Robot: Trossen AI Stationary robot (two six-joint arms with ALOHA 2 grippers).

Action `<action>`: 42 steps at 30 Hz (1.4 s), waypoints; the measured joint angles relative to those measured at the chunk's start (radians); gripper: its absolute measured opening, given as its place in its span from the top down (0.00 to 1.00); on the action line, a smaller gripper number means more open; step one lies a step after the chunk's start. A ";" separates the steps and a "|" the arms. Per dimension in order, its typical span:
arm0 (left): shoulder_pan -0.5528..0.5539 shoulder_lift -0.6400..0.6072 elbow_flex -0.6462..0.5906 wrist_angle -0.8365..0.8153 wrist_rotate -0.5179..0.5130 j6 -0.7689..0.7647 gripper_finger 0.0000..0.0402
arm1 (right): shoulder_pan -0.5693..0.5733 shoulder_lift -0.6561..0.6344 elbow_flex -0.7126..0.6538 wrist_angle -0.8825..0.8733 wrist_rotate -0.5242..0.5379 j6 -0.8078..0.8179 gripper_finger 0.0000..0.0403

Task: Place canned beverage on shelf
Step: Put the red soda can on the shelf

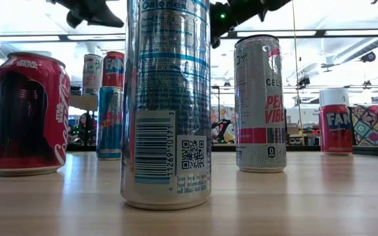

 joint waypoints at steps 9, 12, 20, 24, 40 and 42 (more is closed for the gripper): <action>0.058 0.062 0.225 -0.298 -0.051 0.075 1.00 | 0.002 -0.028 -0.034 0.017 0.001 -0.004 0.97; 0.112 0.080 0.279 -0.350 0.026 0.101 1.00 | 0.002 -0.028 -0.034 0.017 0.001 -0.019 0.97; 0.289 0.154 0.334 -0.375 0.278 0.189 1.00 | -0.004 -0.033 -0.034 0.014 0.001 -0.088 0.97; 0.316 0.183 0.343 -0.375 0.281 0.234 1.00 | -0.022 -0.046 -0.034 0.016 0.001 -0.096 0.97; 0.316 0.182 0.341 -0.514 0.468 0.199 0.64 | -0.047 -0.047 -0.034 0.015 -0.002 -0.060 0.97; 0.316 0.187 0.341 -0.515 0.437 0.202 0.54 | -0.047 -0.047 -0.034 0.015 -0.003 -0.051 0.97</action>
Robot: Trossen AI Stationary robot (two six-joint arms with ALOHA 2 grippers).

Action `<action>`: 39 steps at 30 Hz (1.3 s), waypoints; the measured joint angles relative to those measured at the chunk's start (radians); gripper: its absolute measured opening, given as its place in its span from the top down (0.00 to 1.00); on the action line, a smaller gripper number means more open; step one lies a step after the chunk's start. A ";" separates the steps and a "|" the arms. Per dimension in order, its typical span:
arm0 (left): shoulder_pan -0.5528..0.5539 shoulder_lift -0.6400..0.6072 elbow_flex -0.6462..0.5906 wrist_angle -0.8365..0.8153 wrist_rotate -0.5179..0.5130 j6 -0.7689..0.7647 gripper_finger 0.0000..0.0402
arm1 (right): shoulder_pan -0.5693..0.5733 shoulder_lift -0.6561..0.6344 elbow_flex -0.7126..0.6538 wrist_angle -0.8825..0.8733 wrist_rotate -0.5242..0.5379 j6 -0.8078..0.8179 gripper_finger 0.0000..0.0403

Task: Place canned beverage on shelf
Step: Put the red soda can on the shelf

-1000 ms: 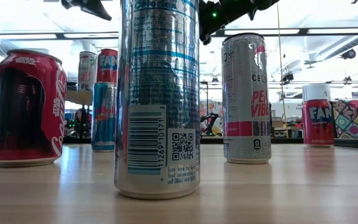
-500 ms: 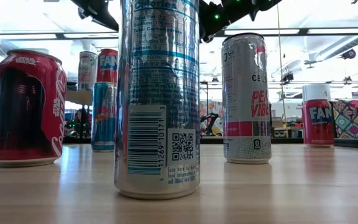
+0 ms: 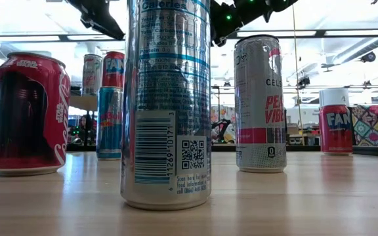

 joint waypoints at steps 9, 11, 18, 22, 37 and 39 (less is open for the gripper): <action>0.013 0.004 0.000 0.000 -0.104 0.058 0.19 | 0.000 0.000 0.000 0.000 0.000 0.006 0.97; 0.027 0.011 0.000 0.004 -0.105 0.058 0.14 | 0.000 0.000 0.000 0.000 0.000 0.000 0.97; 0.096 0.038 0.000 0.006 -0.060 0.080 0.09 | 0.000 0.000 0.001 0.000 0.000 -0.013 0.97; 0.132 0.040 0.000 0.008 -0.015 0.089 0.09 | 0.000 0.000 0.001 0.000 0.000 -0.019 0.97; 0.267 0.070 0.001 0.009 0.137 0.135 0.09 | 0.000 0.000 0.001 -0.003 0.000 -0.027 0.97; 0.269 0.080 0.001 0.009 0.141 0.137 0.09 | 0.000 0.000 0.001 -0.005 0.000 -0.027 0.97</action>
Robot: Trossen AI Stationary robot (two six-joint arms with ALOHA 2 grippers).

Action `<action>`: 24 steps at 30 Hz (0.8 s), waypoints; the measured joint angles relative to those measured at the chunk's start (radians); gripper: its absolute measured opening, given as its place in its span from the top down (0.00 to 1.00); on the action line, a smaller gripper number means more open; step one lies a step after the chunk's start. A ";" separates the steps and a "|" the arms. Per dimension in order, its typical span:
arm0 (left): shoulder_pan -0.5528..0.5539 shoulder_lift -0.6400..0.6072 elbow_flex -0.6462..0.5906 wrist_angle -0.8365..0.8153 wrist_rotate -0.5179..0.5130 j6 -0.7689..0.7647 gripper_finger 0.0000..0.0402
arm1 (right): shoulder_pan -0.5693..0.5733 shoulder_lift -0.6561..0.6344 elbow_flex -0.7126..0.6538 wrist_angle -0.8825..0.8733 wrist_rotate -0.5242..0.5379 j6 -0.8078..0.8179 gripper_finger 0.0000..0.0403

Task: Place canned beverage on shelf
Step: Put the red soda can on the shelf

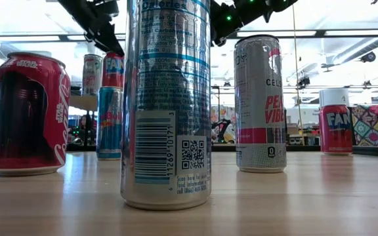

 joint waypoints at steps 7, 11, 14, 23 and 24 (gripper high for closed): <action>0.002 0.029 0.000 -0.001 0.023 0.013 0.09 | 0.000 0.000 0.000 -0.002 0.000 0.002 0.97; 0.002 0.034 0.000 -0.011 0.023 0.013 0.10 | 0.000 0.000 0.000 -0.002 0.000 0.002 0.97; 0.002 0.040 0.000 -0.038 0.023 0.013 0.12 | 0.000 0.000 0.000 -0.002 0.000 0.002 0.97; 0.002 0.048 0.000 -0.043 0.023 0.018 0.23 | 0.000 0.000 0.000 -0.002 0.000 0.011 0.97; 0.002 0.048 0.000 -0.043 0.023 0.024 0.24 | 0.000 0.000 0.000 -0.002 0.000 0.012 0.97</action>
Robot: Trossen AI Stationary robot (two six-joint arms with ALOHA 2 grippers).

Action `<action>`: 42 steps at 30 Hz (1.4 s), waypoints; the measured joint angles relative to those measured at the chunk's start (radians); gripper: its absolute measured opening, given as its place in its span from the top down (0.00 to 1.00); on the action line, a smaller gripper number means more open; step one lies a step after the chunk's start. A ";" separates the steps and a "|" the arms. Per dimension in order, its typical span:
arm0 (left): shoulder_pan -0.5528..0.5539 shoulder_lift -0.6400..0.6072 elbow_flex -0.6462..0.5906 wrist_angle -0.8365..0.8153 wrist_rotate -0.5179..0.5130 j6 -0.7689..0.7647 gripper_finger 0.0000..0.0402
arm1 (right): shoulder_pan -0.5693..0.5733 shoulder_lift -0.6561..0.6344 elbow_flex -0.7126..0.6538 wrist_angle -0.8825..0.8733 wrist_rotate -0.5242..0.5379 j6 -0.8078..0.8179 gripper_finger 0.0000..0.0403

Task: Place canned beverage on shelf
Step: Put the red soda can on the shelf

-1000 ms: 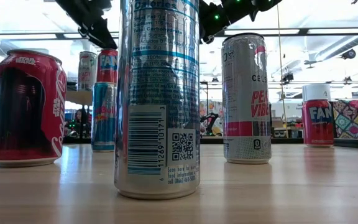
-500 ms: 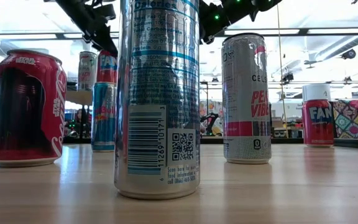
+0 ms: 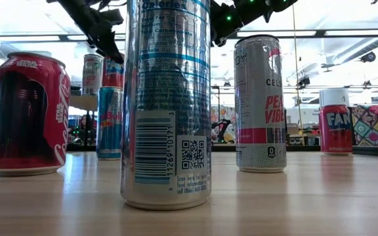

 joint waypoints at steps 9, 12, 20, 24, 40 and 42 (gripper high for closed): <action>0.009 -0.002 0.002 -0.011 0.000 0.152 0.26 | 0.000 0.000 0.000 0.000 0.000 -0.001 0.97; 0.017 -0.002 0.002 -0.010 -0.002 0.192 0.26 | 0.000 0.000 0.000 -0.001 0.000 -0.001 0.97; 0.027 -0.002 0.002 -0.010 0.033 0.162 0.26 | 0.000 0.000 0.000 -0.007 0.000 -0.002 0.97; 0.033 -0.002 0.002 -0.009 0.045 0.135 0.26 | 0.000 0.000 0.000 -0.007 0.000 -0.002 0.97; 0.050 -0.005 -0.002 -0.003 0.046 0.109 0.11 | 0.000 0.001 0.000 -0.008 0.000 0.012 0.97; 0.050 -0.012 0.002 0.008 0.045 0.115 0.11 | 0.000 0.001 0.000 -0.008 0.000 0.014 0.97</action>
